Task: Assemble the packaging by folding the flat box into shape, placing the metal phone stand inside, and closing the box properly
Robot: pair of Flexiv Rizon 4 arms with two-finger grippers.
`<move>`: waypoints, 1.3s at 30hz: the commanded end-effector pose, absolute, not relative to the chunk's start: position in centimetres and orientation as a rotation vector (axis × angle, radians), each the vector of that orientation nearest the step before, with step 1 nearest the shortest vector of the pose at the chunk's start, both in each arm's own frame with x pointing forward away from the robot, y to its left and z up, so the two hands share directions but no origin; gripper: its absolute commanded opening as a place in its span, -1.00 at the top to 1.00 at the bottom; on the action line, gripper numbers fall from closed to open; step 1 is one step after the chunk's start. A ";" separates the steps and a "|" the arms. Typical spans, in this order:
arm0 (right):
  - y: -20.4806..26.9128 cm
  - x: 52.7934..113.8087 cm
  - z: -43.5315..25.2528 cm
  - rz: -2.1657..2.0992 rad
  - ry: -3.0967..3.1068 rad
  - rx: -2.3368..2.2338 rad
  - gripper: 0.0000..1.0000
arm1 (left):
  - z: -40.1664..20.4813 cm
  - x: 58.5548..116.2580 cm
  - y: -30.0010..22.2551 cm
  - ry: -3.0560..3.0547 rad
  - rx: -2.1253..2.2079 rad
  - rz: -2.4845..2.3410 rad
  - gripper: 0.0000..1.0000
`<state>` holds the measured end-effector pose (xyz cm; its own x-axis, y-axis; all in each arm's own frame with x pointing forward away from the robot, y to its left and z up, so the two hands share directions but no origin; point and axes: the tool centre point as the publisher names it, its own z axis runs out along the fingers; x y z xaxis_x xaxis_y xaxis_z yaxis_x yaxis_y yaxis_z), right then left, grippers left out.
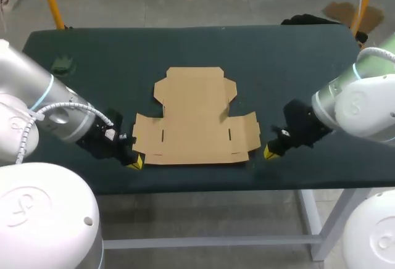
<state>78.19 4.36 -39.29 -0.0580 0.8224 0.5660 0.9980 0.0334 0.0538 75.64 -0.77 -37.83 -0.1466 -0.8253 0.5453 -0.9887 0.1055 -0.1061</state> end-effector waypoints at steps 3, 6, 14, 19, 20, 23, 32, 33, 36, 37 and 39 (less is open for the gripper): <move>4.8 79.0 -40.6 -0.624 -1.931 -1.833 1.00 | -39.2 76.8 -0.8 -2.017 1.764 0.634 1.00; 5.1 79.2 -40.8 -0.621 -1.931 -1.831 1.00 | -39.4 76.9 -0.8 -2.006 1.765 0.629 1.00; 5.4 79.2 -41.0 -0.642 -1.925 -1.828 1.00 | -40.1 77.4 -0.6 -1.951 1.782 0.619 1.00; 5.8 79.1 -41.4 -0.659 -1.930 -1.812 1.00 | -40.5 77.7 -0.4 -1.907 1.794 0.603 1.00; 5.9 79.1 -41.5 -0.662 -1.933 -1.809 1.00 | -40.5 77.7 -0.4 -1.897 1.797 0.598 1.00; 6.1 79.1 -41.6 -0.669 -1.937 -1.802 1.00 | -40.6 77.8 -0.4 -1.881 1.801 0.591 1.00; 6.5 79.3 -42.1 -0.701 -1.944 -1.793 1.00 | -41.0 78.2 -0.7 -1.845 1.813 0.552 1.00; 6.5 79.3 -42.1 -0.703 -1.944 -1.792 1.00 | -41.0 78.2 -0.7 -1.844 1.813 0.552 1.00; 6.6 79.4 -42.2 -0.705 -1.943 -1.790 1.00 | -41.2 78.5 -0.9 -1.842 1.809 0.552 1.00; 6.7 79.4 -42.2 -0.706 -1.944 -1.789 1.00 | -41.3 78.5 -0.9 -1.841 1.810 0.551 1.00; 6.7 79.4 -42.2 -0.705 -1.945 -1.792 1.00 | -41.4 78.6 -0.9 -1.839 1.808 0.550 1.00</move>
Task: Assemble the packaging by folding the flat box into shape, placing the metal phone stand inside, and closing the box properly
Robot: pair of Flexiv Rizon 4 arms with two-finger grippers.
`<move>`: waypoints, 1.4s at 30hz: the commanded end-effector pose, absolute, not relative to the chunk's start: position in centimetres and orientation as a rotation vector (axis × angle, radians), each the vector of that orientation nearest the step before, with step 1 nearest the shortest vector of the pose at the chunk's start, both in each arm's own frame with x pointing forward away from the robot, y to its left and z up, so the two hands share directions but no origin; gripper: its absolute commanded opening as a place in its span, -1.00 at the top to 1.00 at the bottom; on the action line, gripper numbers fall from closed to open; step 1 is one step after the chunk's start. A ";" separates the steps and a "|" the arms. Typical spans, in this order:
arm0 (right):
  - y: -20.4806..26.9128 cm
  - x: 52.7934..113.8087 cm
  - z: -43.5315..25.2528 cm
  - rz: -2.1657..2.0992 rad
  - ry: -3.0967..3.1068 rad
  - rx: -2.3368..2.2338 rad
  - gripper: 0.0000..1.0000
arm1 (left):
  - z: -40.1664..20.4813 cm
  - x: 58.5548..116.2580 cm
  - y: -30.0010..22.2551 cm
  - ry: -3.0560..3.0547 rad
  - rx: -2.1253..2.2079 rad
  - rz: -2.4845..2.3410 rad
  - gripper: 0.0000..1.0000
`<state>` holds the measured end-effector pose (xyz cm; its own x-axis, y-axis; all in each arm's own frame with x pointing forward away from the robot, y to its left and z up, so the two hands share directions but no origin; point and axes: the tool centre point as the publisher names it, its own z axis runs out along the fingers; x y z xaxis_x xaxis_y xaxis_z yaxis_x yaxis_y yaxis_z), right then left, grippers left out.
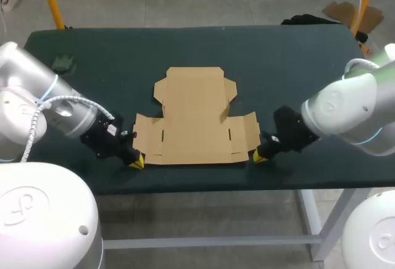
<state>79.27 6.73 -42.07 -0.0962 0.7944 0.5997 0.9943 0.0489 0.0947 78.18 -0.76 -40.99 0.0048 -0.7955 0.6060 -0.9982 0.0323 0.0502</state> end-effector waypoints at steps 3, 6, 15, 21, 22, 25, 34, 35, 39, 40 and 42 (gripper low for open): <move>6.8 79.4 -42.3 -0.701 -1.943 -1.793 1.00 | -41.5 78.7 -0.9 -1.836 1.805 0.553 1.00; 6.8 79.5 -42.3 -0.698 -1.942 -1.794 1.00 | -41.6 78.8 -0.9 -1.833 1.800 0.560 1.00; 7.4 79.8 -42.3 -0.697 -1.944 -1.780 1.00 | -41.5 79.0 -1.1 -1.842 1.788 0.569 1.00; 7.7 79.8 -42.2 -0.699 -1.937 -1.767 1.00 | -41.5 79.0 -1.2 -1.851 1.782 0.566 1.00; 7.8 79.8 -42.2 -0.698 -1.934 -1.768 1.00 | -41.5 79.0 -1.2 -1.854 1.781 0.565 1.00; 7.9 79.6 -42.3 -0.696 -1.928 -1.770 1.00 | -41.6 79.0 -1.3 -1.857 1.778 0.563 1.00; 8.4 79.8 -42.2 -0.689 -1.925 -1.766 1.00 | -41.5 79.1 -1.5 -1.871 1.769 0.557 1.00; 8.5 79.9 -42.1 -0.688 -1.928 -1.764 1.00 | -41.5 79.1 -1.5 -1.876 1.768 0.554 1.00; 8.7 80.0 -41.9 -0.689 -1.938 -1.763 1.00 | -41.1 79.0 -1.7 -1.893 1.773 0.550 1.00; 8.7 80.0 -41.8 -0.690 -1.938 -1.763 1.00 | -41.0 79.0 -1.7 -1.896 1.775 0.551 1.00; 8.6 80.0 -41.8 -0.691 -1.939 -1.765 1.00 | -40.8 78.9 -1.7 -1.901 1.779 0.550 1.00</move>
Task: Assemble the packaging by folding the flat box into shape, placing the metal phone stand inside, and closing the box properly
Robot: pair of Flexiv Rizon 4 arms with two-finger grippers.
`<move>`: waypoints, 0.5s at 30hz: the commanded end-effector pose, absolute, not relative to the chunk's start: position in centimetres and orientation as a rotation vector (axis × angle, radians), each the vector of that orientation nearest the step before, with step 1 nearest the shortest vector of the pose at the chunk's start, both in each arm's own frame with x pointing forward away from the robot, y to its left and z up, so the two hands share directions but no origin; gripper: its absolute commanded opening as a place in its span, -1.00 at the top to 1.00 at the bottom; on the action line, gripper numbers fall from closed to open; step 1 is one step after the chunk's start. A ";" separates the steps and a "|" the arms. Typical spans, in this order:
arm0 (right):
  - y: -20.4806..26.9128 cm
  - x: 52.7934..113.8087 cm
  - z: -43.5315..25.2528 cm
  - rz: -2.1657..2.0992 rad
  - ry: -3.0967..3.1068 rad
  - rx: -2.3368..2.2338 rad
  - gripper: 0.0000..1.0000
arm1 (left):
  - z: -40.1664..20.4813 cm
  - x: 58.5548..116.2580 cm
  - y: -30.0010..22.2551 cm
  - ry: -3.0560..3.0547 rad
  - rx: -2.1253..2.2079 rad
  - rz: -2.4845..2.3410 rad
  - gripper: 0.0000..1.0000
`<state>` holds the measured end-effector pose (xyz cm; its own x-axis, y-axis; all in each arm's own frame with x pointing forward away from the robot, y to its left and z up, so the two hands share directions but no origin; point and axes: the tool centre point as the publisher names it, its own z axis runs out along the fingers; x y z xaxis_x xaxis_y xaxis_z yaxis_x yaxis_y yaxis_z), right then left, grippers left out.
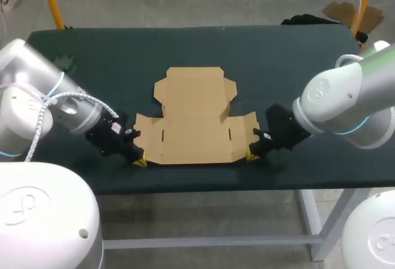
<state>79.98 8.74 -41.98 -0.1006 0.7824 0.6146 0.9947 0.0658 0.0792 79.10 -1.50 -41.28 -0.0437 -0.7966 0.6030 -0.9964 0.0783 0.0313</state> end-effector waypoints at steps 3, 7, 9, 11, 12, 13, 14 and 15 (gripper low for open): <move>8.6 80.0 -41.8 -0.691 -1.938 -1.768 1.00 | -40.5 78.8 -1.8 -1.911 1.785 0.545 1.00; 8.6 80.1 -41.6 -0.688 -1.939 -1.770 1.00 | -40.2 78.7 -2.1 -1.929 1.793 0.525 1.00; 8.7 80.1 -41.6 -0.684 -1.940 -1.771 1.00 | -40.2 78.7 -2.2 -1.937 1.799 0.508 1.00; 8.8 80.2 -41.6 -0.679 -1.942 -1.774 1.00 | -40.1 78.7 -2.4 -1.944 1.805 0.496 1.00; 8.8 80.2 -41.5 -0.679 -1.943 -1.774 1.00 | -40.0 78.7 -2.5 -1.946 1.805 0.493 1.00; 8.8 80.2 -41.5 -0.677 -1.945 -1.775 1.00 | -40.0 78.7 -2.5 -1.949 1.807 0.488 1.00; 8.9 80.2 -41.4 -0.676 -1.946 -1.777 1.00 | -39.9 78.6 -2.6 -1.954 1.809 0.483 1.00; 8.9 80.3 -41.4 -0.675 -1.947 -1.777 1.00 | -39.9 78.6 -2.7 -1.957 1.810 0.480 1.00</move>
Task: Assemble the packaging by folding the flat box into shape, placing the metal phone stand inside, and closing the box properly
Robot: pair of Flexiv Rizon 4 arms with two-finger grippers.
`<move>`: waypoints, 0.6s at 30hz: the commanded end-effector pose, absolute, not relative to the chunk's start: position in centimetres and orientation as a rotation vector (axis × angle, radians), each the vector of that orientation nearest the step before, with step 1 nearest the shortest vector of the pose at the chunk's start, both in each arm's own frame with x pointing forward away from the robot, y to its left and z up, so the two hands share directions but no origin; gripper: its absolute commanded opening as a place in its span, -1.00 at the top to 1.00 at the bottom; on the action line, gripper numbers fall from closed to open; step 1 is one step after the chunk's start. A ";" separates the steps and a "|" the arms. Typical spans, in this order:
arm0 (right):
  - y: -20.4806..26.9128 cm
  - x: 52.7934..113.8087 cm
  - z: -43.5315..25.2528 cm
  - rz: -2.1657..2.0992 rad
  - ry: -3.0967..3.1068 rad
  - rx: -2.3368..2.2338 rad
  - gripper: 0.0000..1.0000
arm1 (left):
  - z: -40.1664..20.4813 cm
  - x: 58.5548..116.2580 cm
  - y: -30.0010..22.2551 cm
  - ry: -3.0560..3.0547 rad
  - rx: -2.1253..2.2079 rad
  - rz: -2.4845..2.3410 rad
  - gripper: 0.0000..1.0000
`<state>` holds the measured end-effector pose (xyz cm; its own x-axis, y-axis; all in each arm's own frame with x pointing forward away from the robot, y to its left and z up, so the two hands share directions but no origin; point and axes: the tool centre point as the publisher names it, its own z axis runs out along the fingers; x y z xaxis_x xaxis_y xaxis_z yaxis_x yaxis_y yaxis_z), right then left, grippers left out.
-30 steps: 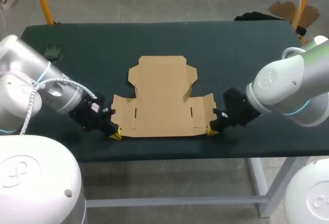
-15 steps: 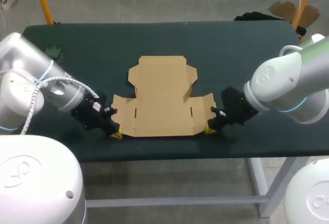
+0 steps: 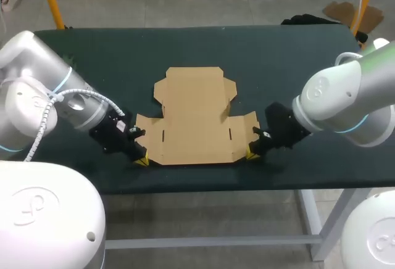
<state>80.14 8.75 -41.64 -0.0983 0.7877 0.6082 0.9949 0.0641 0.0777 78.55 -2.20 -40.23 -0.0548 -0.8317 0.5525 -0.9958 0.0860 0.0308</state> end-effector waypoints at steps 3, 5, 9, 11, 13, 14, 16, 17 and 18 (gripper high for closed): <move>9.0 80.3 -41.3 -0.671 -1.951 -1.780 1.00 | -39.7 78.6 -3.0 -1.969 1.815 0.469 1.00; 9.1 80.4 -41.2 -0.668 -1.954 -1.781 1.00 | -39.6 78.7 -3.1 -1.977 1.814 0.463 1.00; 9.2 80.4 -41.0 -0.658 -1.962 -1.792 1.00 | -39.4 78.8 -3.5 -1.995 1.816 0.448 1.00; 9.3 80.4 -40.9 -0.651 -1.966 -1.797 1.00 | -39.2 78.8 -3.7 -2.006 1.813 0.442 1.00; 9.5 80.4 -40.9 -0.644 -1.969 -1.803 1.00 | -39.0 78.8 -4.0 -2.019 1.810 0.439 1.00; 9.5 80.4 -40.9 -0.642 -1.971 -1.803 1.00 | -39.0 78.8 -4.2 -2.026 1.813 0.435 1.00; 9.7 80.4 -40.8 -0.634 -1.975 -1.808 1.00 | -38.8 78.8 -4.4 -2.036 1.811 0.430 1.00; 9.8 80.4 -40.8 -0.632 -1.976 -1.808 1.00 | -38.8 78.8 -4.6 -2.043 1.809 0.424 1.00; 9.8 80.4 -40.8 -0.630 -1.978 -1.809 1.00 | -38.7 78.9 -4.7 -2.045 1.811 0.421 1.00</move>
